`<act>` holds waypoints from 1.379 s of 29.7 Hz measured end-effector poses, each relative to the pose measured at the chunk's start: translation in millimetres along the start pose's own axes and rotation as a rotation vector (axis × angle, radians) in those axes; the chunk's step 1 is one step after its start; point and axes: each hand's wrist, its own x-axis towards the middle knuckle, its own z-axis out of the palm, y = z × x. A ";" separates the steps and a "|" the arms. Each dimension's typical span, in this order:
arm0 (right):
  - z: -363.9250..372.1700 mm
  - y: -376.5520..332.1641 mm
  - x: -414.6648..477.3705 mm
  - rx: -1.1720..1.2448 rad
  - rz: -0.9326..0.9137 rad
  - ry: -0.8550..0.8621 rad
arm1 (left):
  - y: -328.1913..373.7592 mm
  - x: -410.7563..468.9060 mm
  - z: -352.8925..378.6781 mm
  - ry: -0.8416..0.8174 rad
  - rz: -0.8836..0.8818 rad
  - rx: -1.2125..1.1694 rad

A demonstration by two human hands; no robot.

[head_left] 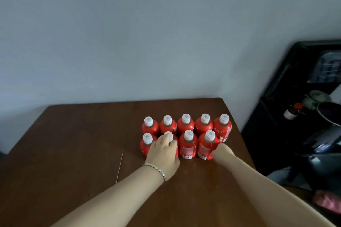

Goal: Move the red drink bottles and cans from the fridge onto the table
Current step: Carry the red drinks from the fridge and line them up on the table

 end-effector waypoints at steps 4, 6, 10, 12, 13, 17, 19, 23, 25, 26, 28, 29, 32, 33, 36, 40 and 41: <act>-3.5 -4.7 -54.5 -0.090 -0.053 0.017 | 6.7 -8.0 -29.2 -0.116 0.008 -0.073; -9.9 -3.5 -88.6 -0.054 -0.071 0.074 | 15.9 -14.0 -44.3 -0.219 0.050 -0.078; -27.1 6.2 -165.1 -0.027 -0.059 0.116 | 44.4 -34.4 -69.6 -0.288 0.275 0.018; -32.6 20.9 -206.1 -0.018 0.000 0.125 | 67.6 -50.3 -80.3 -0.288 0.402 0.053; -34.1 33.6 -225.2 -0.014 0.031 0.131 | 82.2 -59.6 -84.8 -0.291 0.479 0.072; -33.6 90.3 -312.8 -0.021 0.167 0.170 | 152.1 -105.5 -90.4 -0.278 0.740 0.127; -30.9 118.9 -364.7 -0.039 0.281 0.187 | 192.5 -138.1 -87.9 -0.279 0.862 0.149; -14.9 181.3 -493.2 0.010 0.503 0.330 | 286.2 -232.4 -77.9 -0.322 1.155 0.174; -0.5 219.0 -562.5 0.011 0.620 0.410 | 333.8 -290.9 -69.9 -0.323 1.299 0.174; 8.6 239.1 -596.3 0.035 0.678 0.450 | 356.5 -320.9 -64.5 -0.314 1.358 0.175; 30.5 276.5 -667.4 0.080 0.813 0.540 | 398.4 -388.4 -54.5 -0.293 1.481 0.171; 44.4 294.8 -704.1 0.101 0.877 0.581 | 416.6 -426.2 -49.7 -0.292 1.537 0.166; 89.6 337.9 -811.7 0.158 1.032 0.658 | 461.3 -541.7 -37.5 -0.301 1.710 0.159; 104.9 350.0 -847.5 0.168 1.086 0.681 | 474.8 -580.5 -33.7 -0.295 1.764 0.169; 145.7 382.4 -952.7 0.246 1.246 0.744 | 512.2 -696.4 -26.6 -0.273 1.913 0.200; 188.3 420.9 -1082.2 0.338 1.441 0.797 | 561.2 -842.0 -26.1 -0.283 2.067 0.167; 196.6 428.8 -1111.6 0.365 1.487 0.813 | 571.9 -875.0 -25.9 -0.284 2.105 0.176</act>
